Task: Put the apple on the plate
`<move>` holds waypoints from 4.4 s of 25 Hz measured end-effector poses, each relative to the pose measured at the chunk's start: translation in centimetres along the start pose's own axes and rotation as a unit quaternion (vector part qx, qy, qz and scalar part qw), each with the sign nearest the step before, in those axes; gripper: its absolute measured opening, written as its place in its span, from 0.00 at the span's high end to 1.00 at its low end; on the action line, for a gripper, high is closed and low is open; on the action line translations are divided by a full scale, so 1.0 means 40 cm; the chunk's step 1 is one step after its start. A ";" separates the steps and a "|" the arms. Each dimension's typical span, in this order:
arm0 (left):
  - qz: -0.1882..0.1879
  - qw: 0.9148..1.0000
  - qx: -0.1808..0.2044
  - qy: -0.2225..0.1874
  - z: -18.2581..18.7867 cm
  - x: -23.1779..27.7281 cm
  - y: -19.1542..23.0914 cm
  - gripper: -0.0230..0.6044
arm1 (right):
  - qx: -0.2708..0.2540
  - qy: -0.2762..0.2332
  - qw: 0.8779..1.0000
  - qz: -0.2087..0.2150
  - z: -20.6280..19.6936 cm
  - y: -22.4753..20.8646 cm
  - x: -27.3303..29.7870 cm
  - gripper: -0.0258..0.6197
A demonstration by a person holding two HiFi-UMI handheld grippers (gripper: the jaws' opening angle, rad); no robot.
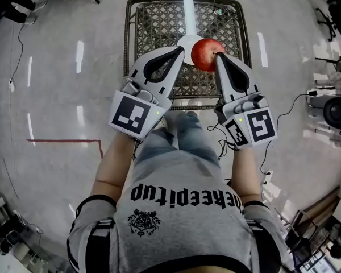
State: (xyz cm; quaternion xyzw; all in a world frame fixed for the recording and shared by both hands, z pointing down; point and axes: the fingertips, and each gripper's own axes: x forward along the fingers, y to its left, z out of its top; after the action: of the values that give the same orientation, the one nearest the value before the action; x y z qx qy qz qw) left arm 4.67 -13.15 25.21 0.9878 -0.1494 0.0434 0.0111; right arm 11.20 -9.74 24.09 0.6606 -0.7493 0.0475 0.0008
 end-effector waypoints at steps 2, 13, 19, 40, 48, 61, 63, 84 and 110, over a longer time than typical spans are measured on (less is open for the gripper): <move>0.012 1.000 -0.005 0.000 -0.006 0.015 0.006 0.93 | 0.002 0.004 1.000 0.013 -0.010 -0.017 0.014 0.94; 0.070 0.997 -0.016 0.005 -0.046 0.072 0.043 0.93 | 0.008 0.028 0.996 0.083 -0.067 -0.084 0.106 0.94; 0.113 0.993 -0.020 0.013 -0.076 0.099 0.060 0.93 | 0.012 0.039 0.992 0.118 -0.105 -0.122 0.147 0.94; 0.161 0.985 -0.044 0.037 -0.191 0.183 0.087 0.93 | 0.027 0.093 0.982 0.165 -0.288 -0.201 0.238 0.94; 0.166 0.983 -0.056 0.051 -0.235 0.198 0.092 0.93 | 0.034 0.115 0.978 0.170 -0.365 -0.217 0.258 0.94; 0.166 0.982 -0.069 0.065 -0.308 0.211 0.093 0.93 | 0.045 0.144 0.974 0.168 -0.495 -0.224 0.287 0.94; 0.166 0.981 -0.073 0.067 -0.317 0.211 0.095 0.93 | 0.047 0.148 0.973 0.168 -0.514 -0.223 0.291 0.94; 0.162 0.979 -0.089 0.090 -0.394 0.220 0.090 0.93 | 0.063 0.193 0.966 0.160 -0.675 -0.225 0.300 0.94; 0.178 0.973 -0.101 0.102 -0.450 0.224 0.113 0.93 | 0.066 0.220 0.961 0.156 -0.771 -0.240 0.336 0.94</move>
State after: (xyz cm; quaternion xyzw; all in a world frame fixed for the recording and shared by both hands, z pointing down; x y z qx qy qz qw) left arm 10.39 -19.50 43.99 0.9294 -0.3248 0.1299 0.1181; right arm 17.11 -21.98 56.33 0.5071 -0.8196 0.2408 0.1145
